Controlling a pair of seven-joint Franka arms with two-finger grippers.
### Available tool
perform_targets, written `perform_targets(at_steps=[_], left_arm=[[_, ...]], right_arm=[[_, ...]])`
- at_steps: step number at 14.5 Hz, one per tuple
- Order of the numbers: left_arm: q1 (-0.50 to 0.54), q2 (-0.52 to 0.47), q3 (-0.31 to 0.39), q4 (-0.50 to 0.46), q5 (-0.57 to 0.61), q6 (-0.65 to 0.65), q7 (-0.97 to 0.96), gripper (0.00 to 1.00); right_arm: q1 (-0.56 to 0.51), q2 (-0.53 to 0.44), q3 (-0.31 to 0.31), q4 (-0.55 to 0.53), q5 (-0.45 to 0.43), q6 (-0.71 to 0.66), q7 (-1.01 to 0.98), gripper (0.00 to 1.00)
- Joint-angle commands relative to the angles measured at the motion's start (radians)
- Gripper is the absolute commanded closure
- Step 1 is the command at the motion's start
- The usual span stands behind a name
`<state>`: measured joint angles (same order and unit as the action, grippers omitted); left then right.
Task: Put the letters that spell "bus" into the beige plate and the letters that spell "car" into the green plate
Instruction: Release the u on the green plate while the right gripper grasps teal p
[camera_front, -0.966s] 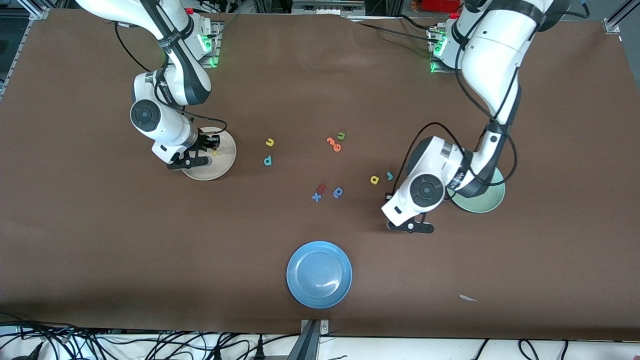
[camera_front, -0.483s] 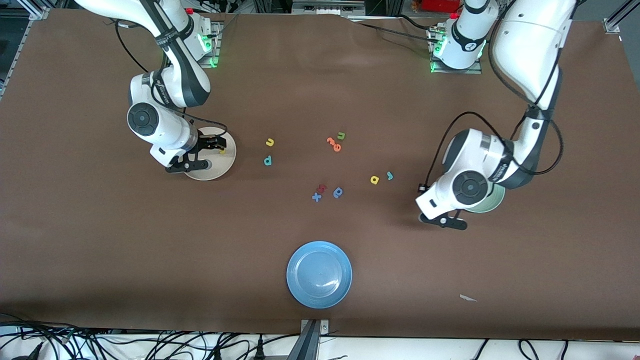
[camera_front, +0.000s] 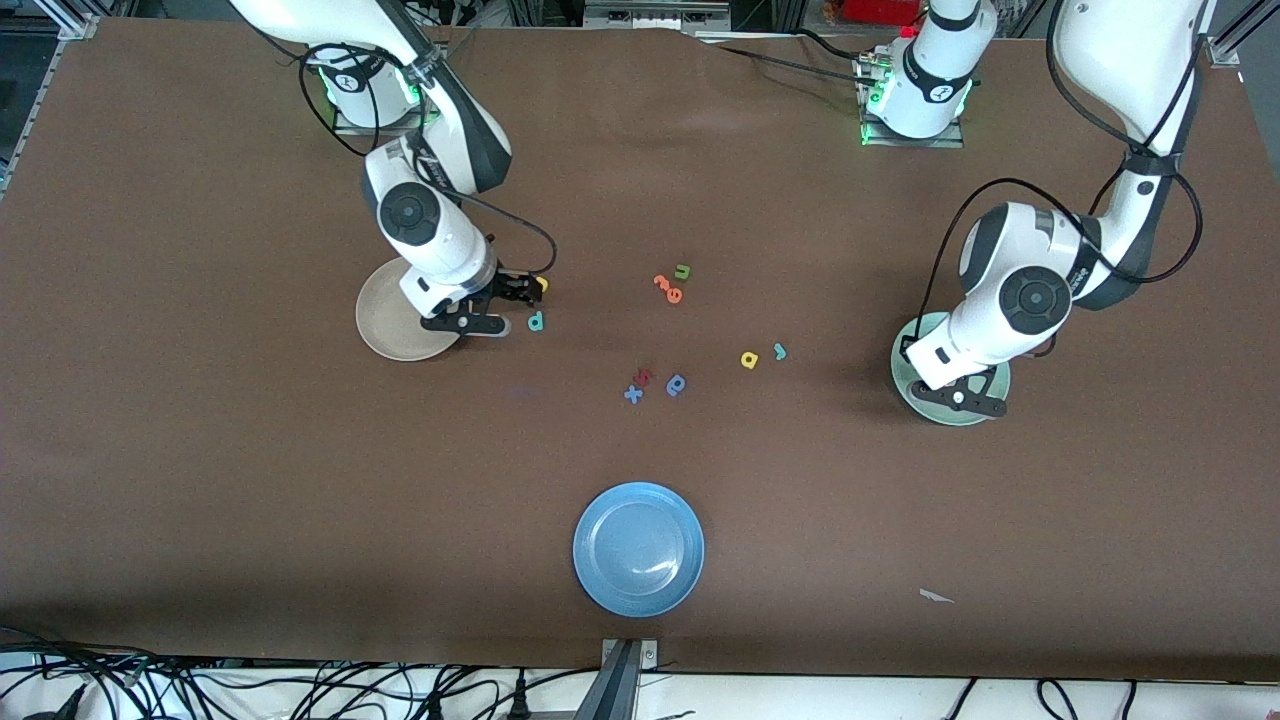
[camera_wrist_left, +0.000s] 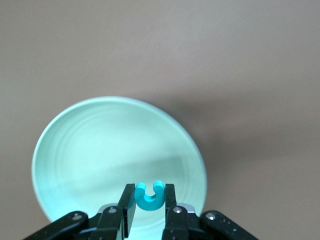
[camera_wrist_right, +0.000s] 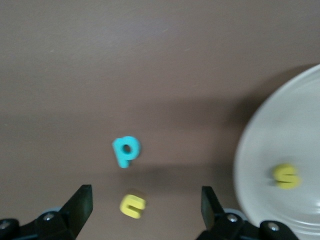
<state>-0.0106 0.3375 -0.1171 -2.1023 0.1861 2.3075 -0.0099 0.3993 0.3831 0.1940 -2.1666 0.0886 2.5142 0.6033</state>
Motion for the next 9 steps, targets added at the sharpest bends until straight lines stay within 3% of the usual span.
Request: perform_targets(at_steps=[1, 2, 3, 4, 7, 9], left_arm=[[0.03, -0.054, -0.012, -0.081, 0.038, 0.035, 0.013, 0.87], [0.037, -0.048, -0.012, -0.078, 0.039, 0.035, 0.015, 0.7], [0.037, -0.029, -0.012, -0.068, 0.038, 0.033, 0.015, 0.17], [0.037, -0.017, -0.012, -0.064, 0.038, 0.033, 0.015, 0.0], [0.026, -0.017, -0.015, -0.033, 0.029, 0.023, 0.008, 0.0], [0.006, -0.015, -0.036, -0.009, -0.008, 0.023, -0.021, 0.0]], right_arm=[[0.035, 0.072, -0.005, 0.011, -0.018, 0.096, 0.067, 0.04], [0.041, 0.082, -0.007, 0.005, -0.018, 0.116, 0.067, 0.04], [0.041, 0.086, -0.007, -0.001, -0.03, 0.129, 0.067, 0.04], [0.041, 0.088, -0.007, -0.009, -0.052, 0.138, 0.067, 0.04], [0.041, 0.092, -0.008, -0.007, -0.061, 0.14, 0.066, 0.05], [0.041, 0.092, -0.008, -0.007, -0.101, 0.138, 0.064, 0.14]])
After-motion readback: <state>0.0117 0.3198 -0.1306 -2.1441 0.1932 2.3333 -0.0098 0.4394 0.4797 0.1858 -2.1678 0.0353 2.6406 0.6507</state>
